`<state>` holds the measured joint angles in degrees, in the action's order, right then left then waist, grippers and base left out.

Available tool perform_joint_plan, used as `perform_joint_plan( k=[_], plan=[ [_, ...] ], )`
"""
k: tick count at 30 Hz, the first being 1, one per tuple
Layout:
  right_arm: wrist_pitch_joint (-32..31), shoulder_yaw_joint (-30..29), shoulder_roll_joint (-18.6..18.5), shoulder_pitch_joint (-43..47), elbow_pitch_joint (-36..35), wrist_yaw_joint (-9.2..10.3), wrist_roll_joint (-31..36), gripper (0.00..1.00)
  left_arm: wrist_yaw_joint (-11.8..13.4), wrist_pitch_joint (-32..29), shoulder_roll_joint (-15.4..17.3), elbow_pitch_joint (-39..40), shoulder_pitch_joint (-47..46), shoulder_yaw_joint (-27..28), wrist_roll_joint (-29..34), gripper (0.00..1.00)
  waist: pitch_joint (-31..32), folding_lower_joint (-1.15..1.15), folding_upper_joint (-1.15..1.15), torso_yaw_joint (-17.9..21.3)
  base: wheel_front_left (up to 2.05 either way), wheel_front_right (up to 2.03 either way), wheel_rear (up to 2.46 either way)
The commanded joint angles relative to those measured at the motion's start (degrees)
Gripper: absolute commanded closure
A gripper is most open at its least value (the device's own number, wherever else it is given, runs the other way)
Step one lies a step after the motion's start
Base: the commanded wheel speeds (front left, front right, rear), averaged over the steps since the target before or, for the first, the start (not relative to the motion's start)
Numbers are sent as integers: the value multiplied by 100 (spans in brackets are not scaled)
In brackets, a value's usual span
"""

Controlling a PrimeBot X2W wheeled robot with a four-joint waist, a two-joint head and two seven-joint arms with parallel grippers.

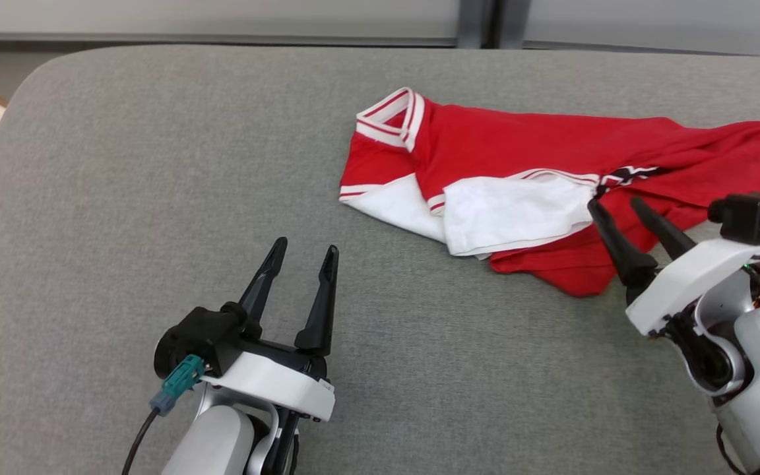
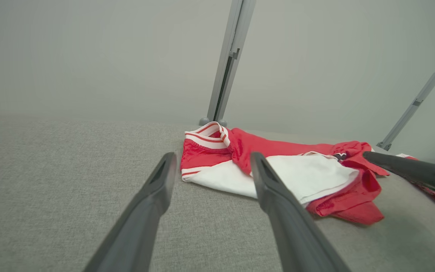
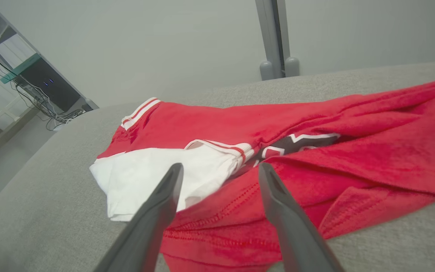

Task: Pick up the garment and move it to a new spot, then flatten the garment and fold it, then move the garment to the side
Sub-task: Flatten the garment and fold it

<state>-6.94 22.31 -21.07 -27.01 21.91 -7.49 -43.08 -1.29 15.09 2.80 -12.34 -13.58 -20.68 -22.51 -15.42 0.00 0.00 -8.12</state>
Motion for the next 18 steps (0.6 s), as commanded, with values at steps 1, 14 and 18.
perform_joint_plan(
  k=[1, 14, 18],
  plan=[
    [-74, 13, -19, -88, 55, 0, -76, 0, 35, 7, 22, 2, -100, -15, -46, 0, -141, 0, 0, -154, 0, 0, 0],
    [-631, 322, -312, -652, 394, 0, -694, 76, 129, 7, 20, 46, -259, -236, -159, 0, -437, 0, 0, -526, 0, 0, 0],
    [-511, 474, -404, -776, 238, 1, -785, 100, 146, 7, 20, 47, -267, -260, -173, 0, -454, 0, 0, -557, 0, 0, 0]
  ],
)
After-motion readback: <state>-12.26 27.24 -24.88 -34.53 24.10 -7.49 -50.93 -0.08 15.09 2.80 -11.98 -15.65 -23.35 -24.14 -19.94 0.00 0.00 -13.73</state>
